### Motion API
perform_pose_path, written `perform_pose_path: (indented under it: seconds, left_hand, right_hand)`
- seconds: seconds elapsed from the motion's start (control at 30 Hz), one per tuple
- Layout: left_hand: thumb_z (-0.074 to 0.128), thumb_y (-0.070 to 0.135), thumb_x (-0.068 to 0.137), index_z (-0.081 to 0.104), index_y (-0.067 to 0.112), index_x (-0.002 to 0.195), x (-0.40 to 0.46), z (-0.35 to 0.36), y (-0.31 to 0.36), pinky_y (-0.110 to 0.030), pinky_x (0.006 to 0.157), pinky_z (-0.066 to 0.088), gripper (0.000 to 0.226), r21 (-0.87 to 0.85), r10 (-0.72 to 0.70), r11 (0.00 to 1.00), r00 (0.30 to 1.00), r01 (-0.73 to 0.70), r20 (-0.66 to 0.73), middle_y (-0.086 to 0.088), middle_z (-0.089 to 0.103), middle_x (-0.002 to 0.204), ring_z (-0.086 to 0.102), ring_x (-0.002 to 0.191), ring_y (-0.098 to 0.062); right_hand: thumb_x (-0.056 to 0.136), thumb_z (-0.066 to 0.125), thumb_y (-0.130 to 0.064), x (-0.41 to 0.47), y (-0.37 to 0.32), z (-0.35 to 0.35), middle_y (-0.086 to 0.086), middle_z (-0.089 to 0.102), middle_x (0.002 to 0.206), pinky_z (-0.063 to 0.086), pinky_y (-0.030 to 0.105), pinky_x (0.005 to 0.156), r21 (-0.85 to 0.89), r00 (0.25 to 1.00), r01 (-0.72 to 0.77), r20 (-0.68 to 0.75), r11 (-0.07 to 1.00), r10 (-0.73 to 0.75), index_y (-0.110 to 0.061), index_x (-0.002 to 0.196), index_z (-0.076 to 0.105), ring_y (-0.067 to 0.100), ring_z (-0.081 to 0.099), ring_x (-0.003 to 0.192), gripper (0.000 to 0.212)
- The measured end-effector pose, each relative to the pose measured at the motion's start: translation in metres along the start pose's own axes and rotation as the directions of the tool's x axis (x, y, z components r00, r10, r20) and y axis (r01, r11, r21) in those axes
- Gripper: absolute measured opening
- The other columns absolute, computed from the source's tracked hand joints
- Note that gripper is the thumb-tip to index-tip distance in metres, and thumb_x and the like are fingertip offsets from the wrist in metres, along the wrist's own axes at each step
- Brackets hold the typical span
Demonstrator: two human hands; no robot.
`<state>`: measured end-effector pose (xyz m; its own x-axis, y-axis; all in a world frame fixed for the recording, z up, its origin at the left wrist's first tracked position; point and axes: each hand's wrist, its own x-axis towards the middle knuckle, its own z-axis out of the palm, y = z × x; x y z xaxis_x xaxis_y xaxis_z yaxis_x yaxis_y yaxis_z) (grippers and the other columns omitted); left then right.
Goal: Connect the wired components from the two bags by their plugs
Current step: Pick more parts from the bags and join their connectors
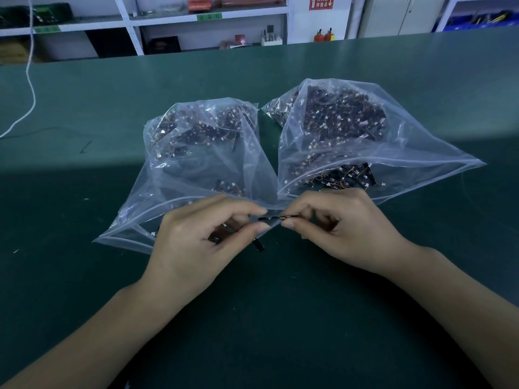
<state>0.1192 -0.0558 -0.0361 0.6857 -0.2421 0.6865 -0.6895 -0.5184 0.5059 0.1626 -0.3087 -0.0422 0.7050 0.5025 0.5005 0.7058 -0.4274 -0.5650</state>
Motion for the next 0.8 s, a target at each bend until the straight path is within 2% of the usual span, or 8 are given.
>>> perform_pose_path:
  seconds: [0.13,0.27,0.37,0.43,0.57,0.7,0.8]
  left_hand:
    - [0.081,0.023,0.095,0.082,0.011,0.107,0.0,-0.001,0.0,-0.029,0.07,0.062,0.017,0.03,0.02,0.999,1.0,-0.02,0.003,0.006,0.076,0.09,0.074,0.079,-0.011]
    - [0.082,0.016,0.094,0.083,0.008,0.102,0.0,-0.002,0.001,-0.026,0.069,0.059,0.011,0.067,0.054,0.996,0.999,-0.055,0.005,0.004,0.077,0.091,0.073,0.079,-0.011]
    - [0.082,0.013,0.094,0.083,0.007,0.099,0.001,-0.002,0.001,-0.024,0.069,0.057,0.008,0.074,0.064,0.995,0.998,-0.064,0.005,0.005,0.075,0.089,0.071,0.077,-0.01]
    - [0.082,0.011,0.094,0.083,0.007,0.098,0.001,-0.003,0.002,-0.023,0.068,0.057,0.006,0.082,0.07,0.994,0.997,-0.071,0.014,0.005,0.074,0.088,0.07,0.076,-0.009]
    - [0.081,0.01,0.094,0.083,0.006,0.096,0.0,-0.003,0.002,-0.024,0.067,0.056,0.005,0.08,0.075,0.994,0.997,-0.077,0.024,0.003,0.075,0.087,0.07,0.076,-0.01]
    - [0.081,0.013,0.095,0.083,0.007,0.095,0.001,-0.003,0.003,-0.027,0.064,0.056,0.007,0.096,0.086,0.991,0.996,-0.089,0.03,0.0,0.074,0.082,0.071,0.072,-0.014]
    - [0.08,0.013,0.095,0.084,0.007,0.096,0.001,-0.003,0.004,-0.026,0.064,0.055,0.008,0.085,0.091,0.992,0.996,-0.092,0.024,0.001,0.073,0.083,0.07,0.072,-0.013]
  right_hand:
    - [0.098,0.073,-0.03,0.001,0.012,-0.008,-0.009,0.063,0.061,0.036,0.014,0.055,0.014,0.995,-0.097,-0.013,0.995,0.098,-0.019,0.096,0.078,0.008,0.045,0.045,0.012]
    - [0.1,0.071,-0.023,0.001,0.016,-0.017,-0.003,0.057,0.06,0.038,0.018,0.056,0.085,0.983,-0.178,-0.034,0.98,0.181,-0.02,0.088,0.07,0.01,0.045,0.05,0.013]
    - [0.097,0.066,-0.021,0.001,0.019,-0.022,0.001,0.063,0.066,0.044,0.028,0.062,0.065,0.963,-0.266,-0.029,0.962,0.269,-0.019,0.081,0.063,0.021,0.052,0.059,0.016]
    - [0.091,0.064,-0.025,0.001,0.023,-0.023,-0.001,0.063,0.064,0.048,0.036,0.066,-0.023,0.937,-0.34,-0.089,0.94,0.337,-0.02,0.077,0.062,0.021,0.054,0.061,0.015]
    - [0.094,0.068,-0.036,0.001,0.036,-0.023,-0.013,0.059,0.058,0.054,0.037,0.07,-0.155,0.857,-0.502,-0.224,0.851,0.465,-0.028,0.08,0.066,0.014,0.054,0.058,0.017]
    - [0.099,0.07,-0.042,0.002,0.04,-0.022,-0.018,0.069,0.062,0.057,0.036,0.077,-0.073,0.791,-0.569,-0.321,0.819,0.52,-0.032,0.1,0.073,0.006,0.063,0.067,0.011]
    - [0.102,0.067,-0.037,0.002,0.038,-0.021,-0.023,0.075,0.074,0.057,0.036,0.072,-0.076,0.789,-0.565,-0.342,0.821,0.511,-0.032,0.099,0.075,0.006,0.059,0.061,0.009]
